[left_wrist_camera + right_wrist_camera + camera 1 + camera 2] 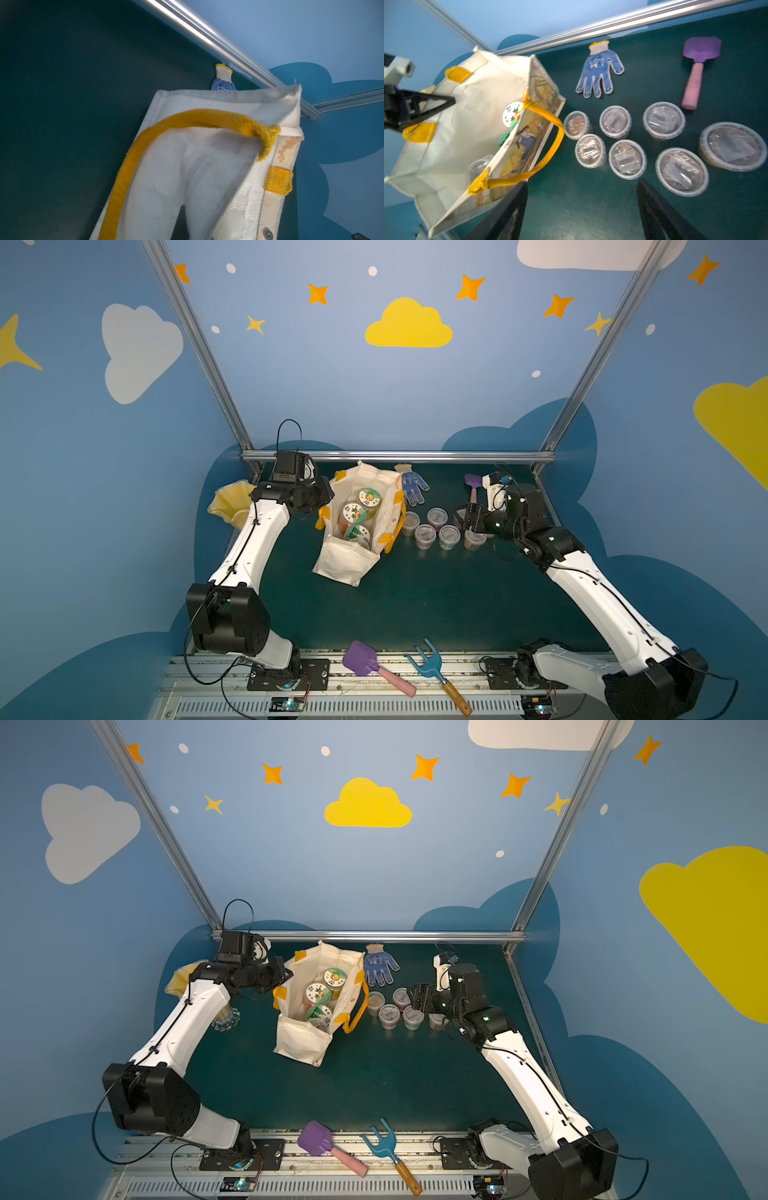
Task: Take out the seed jars from the canvas bag
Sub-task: Adjust the canvas bag at the center of the board.
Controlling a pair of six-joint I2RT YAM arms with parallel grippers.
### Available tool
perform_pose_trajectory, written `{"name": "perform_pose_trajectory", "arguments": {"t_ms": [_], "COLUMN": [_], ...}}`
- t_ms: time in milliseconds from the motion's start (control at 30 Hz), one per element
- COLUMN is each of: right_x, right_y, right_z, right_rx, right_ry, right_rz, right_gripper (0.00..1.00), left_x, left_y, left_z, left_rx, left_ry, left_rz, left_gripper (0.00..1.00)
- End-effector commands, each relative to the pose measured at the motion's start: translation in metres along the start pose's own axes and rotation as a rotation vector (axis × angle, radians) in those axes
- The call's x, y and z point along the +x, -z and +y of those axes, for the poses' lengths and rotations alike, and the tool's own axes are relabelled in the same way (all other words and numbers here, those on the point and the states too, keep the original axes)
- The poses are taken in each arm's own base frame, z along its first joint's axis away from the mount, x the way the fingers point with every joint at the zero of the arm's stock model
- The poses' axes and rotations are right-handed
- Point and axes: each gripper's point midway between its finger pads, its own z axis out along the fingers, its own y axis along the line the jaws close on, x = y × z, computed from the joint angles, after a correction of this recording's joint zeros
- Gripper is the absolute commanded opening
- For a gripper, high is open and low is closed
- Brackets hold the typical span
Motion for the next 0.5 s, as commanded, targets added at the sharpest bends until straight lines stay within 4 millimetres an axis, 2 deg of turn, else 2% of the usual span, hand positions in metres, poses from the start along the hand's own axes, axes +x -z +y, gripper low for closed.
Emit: {"name": "perform_pose_trajectory", "arguments": {"t_ms": [0, 267, 467], "right_x": [0.014, 0.049, 0.075], "right_y": [-0.002, -0.025, -0.037], "right_z": [0.018, 0.048, 0.087], "right_rx": [-0.056, -0.146, -0.231], "right_ry": [0.063, 0.089, 0.125], "right_rz": [0.075, 0.205, 0.287], "right_gripper": [0.79, 0.80, 0.79], "left_x": [-0.034, -0.042, -0.026], "left_y": [0.026, 0.032, 0.030], "left_z": [-0.025, -0.032, -0.037], "left_rx": [0.057, 0.070, 0.129], "left_ry": [-0.109, -0.195, -0.231], "left_rz": [-0.105, -0.104, -0.100], "left_gripper": [0.04, 0.04, 0.04]}}
